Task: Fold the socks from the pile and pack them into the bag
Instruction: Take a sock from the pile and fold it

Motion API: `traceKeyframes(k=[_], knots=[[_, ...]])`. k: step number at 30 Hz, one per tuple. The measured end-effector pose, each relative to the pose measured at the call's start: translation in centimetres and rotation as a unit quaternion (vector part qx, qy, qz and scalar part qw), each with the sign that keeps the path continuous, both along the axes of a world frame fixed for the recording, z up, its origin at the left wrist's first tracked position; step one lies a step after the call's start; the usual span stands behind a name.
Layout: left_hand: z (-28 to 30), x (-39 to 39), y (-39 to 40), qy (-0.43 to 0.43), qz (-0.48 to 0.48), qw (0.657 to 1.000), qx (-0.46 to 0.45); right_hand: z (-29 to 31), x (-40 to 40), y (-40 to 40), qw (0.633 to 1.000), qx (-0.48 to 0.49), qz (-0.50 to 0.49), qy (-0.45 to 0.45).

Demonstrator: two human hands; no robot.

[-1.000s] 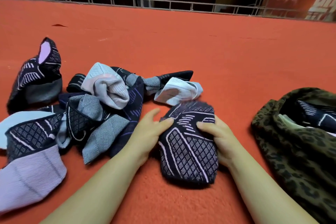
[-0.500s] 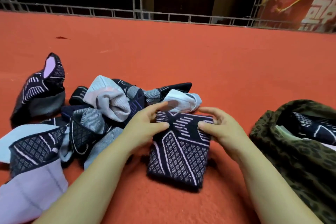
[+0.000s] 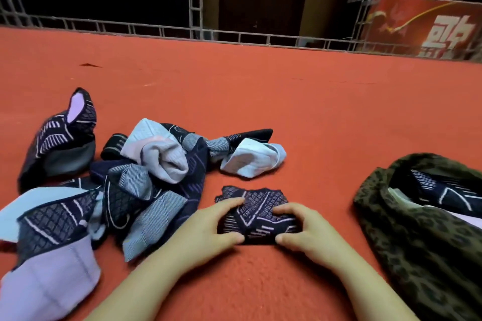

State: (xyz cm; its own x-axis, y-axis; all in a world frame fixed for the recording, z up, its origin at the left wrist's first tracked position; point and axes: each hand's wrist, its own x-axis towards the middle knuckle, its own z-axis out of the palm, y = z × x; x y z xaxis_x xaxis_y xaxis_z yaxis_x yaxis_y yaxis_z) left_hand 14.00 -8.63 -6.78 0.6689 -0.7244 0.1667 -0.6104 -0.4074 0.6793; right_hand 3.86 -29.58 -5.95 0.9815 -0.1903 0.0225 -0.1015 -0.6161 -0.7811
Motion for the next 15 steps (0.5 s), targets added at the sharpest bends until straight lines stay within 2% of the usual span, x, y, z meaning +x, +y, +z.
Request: traceKeyframes(k=[6,11,15], knots=[[-0.8,0.1,0.7,-0.087,0.035,0.994,0.061,-0.8,-0.3,-0.1,0.995,-0.094,-0.005,-0.034],[-0.8,1.1,0.7,-0.196,0.052,0.978,0.052,-0.6,0.0,-0.5,0.989,-0.089,-0.054,-0.108],[-1.6,1.6,0.5,-0.211,0.066,0.975,0.008,-1.4,0.1,-1.1,0.986,-0.141,0.033,-0.087]])
